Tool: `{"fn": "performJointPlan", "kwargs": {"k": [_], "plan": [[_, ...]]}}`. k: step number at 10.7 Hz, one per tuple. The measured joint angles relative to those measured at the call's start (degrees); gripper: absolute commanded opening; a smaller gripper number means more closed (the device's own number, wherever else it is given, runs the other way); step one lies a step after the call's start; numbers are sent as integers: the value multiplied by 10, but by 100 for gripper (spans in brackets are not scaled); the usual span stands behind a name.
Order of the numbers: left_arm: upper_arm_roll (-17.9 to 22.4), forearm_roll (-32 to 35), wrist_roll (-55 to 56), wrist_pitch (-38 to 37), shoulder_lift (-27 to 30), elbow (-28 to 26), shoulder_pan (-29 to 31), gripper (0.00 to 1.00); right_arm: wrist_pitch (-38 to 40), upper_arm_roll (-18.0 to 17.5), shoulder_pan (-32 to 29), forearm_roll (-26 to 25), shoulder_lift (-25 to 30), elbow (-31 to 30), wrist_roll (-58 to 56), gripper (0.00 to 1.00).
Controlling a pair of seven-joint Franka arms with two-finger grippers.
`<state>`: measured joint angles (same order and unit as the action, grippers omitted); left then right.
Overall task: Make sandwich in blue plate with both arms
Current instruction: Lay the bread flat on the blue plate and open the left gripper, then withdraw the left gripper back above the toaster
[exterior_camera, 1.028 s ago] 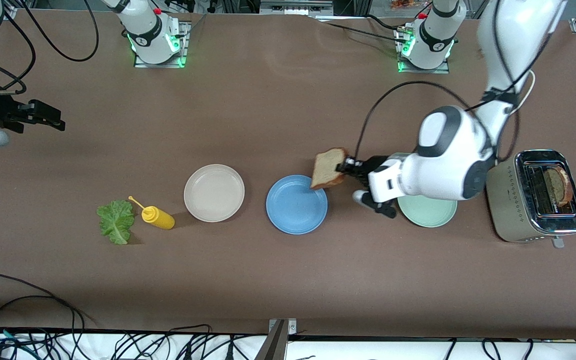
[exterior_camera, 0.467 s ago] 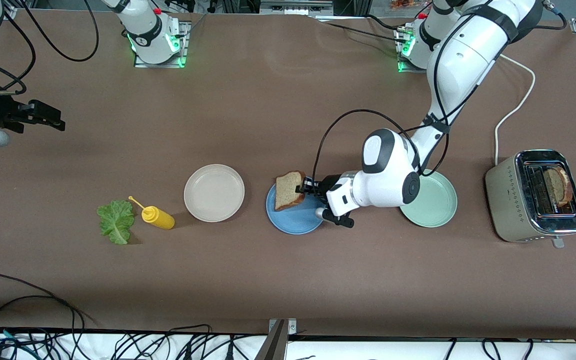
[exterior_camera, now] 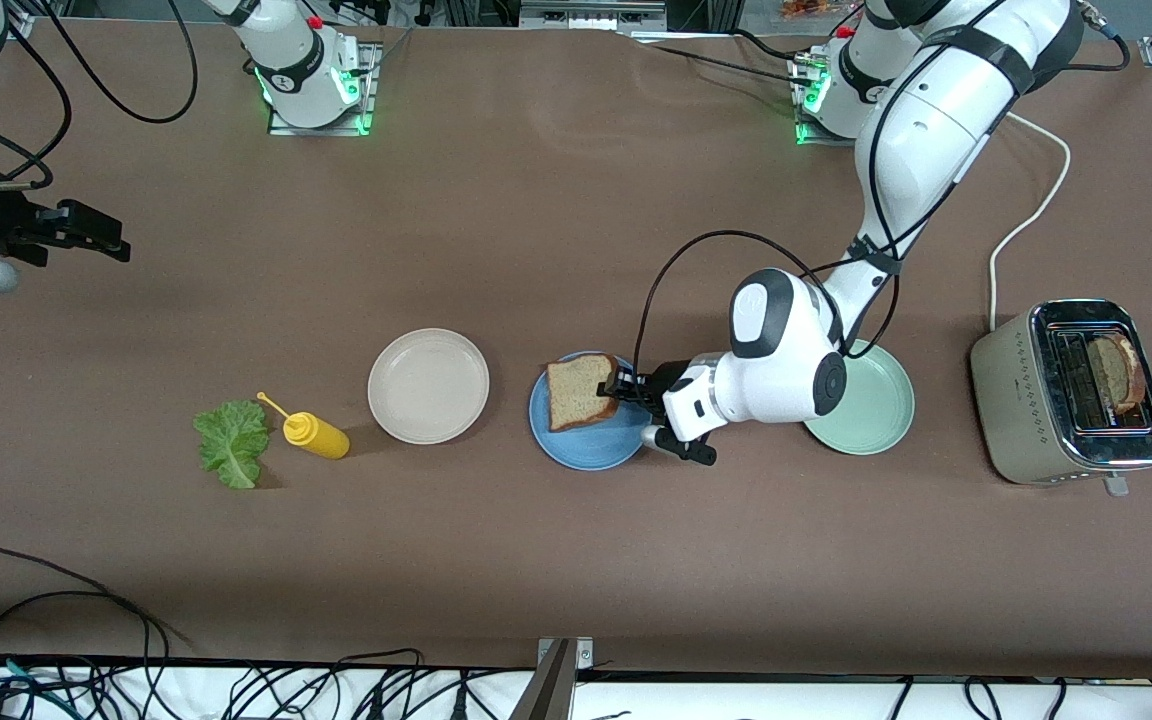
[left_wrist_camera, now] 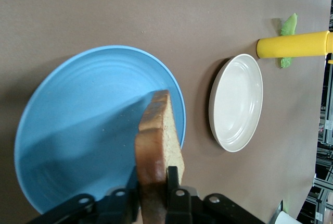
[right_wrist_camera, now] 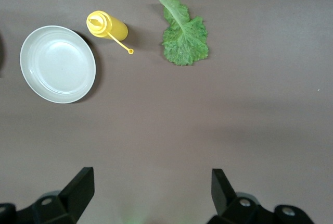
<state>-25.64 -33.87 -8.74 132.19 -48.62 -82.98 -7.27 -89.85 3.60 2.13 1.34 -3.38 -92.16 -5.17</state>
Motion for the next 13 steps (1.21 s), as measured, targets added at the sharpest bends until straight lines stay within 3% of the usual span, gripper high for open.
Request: {"fn": "performJointPlan", "kwargs": {"k": [3,6,13], "plan": [[7,8,-9,2,0,1,5,100,0,0,0,0,0,0,0,100],[7,74,-10,-32,17,2,30,100,-1,0,0,0,0,0,0,100],[7,292,-9,-245,201,-13,139,100,-2,0,0,5,0,1,0,100]]}}
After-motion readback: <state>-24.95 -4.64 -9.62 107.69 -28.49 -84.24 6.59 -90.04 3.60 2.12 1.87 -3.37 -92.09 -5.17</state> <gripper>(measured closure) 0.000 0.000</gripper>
